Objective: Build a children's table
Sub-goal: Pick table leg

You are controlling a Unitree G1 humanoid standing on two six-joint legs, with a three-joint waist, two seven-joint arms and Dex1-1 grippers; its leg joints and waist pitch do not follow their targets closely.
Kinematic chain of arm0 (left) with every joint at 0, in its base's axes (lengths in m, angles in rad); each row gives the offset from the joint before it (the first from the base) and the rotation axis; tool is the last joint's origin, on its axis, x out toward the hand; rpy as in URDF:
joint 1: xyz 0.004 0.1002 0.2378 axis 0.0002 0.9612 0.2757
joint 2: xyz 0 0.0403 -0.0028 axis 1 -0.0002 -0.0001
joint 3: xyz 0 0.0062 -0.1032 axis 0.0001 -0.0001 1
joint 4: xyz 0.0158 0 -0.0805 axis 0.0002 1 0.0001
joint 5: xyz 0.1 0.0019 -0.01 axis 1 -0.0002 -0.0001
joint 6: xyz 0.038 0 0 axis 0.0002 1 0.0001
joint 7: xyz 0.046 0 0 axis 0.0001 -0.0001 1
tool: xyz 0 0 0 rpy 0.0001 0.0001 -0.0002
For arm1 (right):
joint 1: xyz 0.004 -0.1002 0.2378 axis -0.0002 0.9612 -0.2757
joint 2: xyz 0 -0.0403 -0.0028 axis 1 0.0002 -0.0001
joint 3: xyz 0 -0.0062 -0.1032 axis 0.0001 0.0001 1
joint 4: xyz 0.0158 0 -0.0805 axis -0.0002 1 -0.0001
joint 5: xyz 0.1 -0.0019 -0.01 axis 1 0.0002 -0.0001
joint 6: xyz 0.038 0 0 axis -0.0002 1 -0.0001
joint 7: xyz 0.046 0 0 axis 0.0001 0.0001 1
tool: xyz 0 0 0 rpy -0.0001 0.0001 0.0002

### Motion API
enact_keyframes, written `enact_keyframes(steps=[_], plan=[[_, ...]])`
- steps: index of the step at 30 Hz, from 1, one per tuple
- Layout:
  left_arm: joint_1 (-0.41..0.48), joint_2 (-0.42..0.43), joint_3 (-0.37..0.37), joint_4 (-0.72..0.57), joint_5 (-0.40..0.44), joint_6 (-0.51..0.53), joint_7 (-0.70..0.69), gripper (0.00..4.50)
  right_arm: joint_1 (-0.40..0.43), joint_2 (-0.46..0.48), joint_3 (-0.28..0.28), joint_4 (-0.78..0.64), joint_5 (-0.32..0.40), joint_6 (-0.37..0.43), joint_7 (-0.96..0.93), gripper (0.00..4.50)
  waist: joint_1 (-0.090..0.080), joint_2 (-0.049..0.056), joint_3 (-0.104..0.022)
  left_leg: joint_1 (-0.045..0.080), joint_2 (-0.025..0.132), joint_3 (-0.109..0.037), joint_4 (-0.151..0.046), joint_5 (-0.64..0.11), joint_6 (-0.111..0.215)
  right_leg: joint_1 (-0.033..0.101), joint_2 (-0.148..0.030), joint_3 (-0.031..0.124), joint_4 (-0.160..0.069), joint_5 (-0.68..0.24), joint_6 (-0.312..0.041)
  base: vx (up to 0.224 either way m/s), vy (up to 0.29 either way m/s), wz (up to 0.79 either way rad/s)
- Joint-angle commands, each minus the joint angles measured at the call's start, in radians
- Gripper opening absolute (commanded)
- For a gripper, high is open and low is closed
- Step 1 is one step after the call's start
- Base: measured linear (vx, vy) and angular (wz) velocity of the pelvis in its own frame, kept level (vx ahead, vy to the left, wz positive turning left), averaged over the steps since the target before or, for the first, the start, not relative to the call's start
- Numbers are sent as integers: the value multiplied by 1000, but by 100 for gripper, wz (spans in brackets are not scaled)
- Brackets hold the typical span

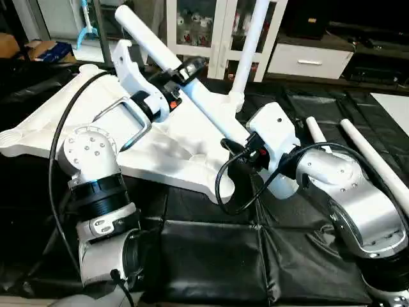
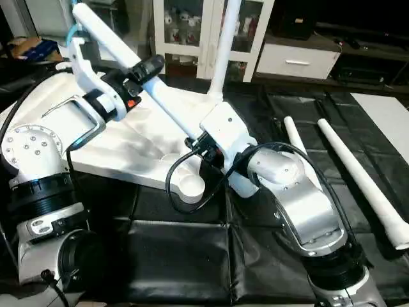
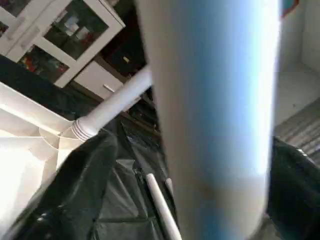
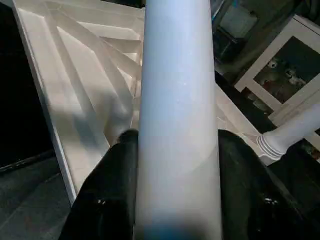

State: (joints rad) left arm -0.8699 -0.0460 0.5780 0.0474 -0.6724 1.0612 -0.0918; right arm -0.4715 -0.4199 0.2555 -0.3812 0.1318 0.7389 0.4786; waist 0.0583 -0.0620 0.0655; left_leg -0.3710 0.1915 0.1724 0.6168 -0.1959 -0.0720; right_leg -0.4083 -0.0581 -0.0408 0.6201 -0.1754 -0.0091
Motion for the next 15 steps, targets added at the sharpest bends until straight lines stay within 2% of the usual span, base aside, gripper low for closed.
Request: enact_keyframes(steps=[1, 5, 6, 10, 12, 15], plan=[[-24, 0, 7, 12, -10, -11, 25, 450, -7, -7, 3, 0, -21, -19, 6, 175, 1, 3, -74, 10, 26, -9, -67, -94, 7, 55, -62, 41, -67, -142, -151, 0, 0, 0], [-26, 4, 14, 27, 7, -27, 44, 450, -11, -8, 4, 19, -35, -33, -7, 175, 0, 3, -74, 11, 27, -8, -66, -91, 8, 57, -62, 42, -65, -123, -164, 0, 0, 0], [-26, 3, 15, 26, 5, -29, 45, 422, -11, -8, 3, 22, -36, -36, -8, 175, 0, 3, -74, 12, 27, -8, -66, -90, 9, 55, -62, 42, -66, -122, -165, 0, 0, 0], [-25, 11, 10, 26, -9, -42, 64, 410, -12, -7, 2, 27, -31, -48, -14, 175, 0, 3, -74, 12, 27, -8, -66, -88, 9, 57, -62, 41, -64, -111, -172, 0, 0, 0], [-23, 13, 7, 28, -10, -45, 69, 379, -10, -3, 2, 27, -34, -48, -13, 175, 0, 6, -74, 12, 27, -8, -66, -91, 9, 58, -63, 42, -64, -110, -173, 0, 0, 0], [-20, 16, 0, 30, -8, -49, 76, 371, -10, 3, 1, 30, -42, -50, -11, 175, 0, 5, -74, 12, 27, -8, -66, -93, 9, 57, -62, 41, -65, -113, -173, 0, 0, 0]])
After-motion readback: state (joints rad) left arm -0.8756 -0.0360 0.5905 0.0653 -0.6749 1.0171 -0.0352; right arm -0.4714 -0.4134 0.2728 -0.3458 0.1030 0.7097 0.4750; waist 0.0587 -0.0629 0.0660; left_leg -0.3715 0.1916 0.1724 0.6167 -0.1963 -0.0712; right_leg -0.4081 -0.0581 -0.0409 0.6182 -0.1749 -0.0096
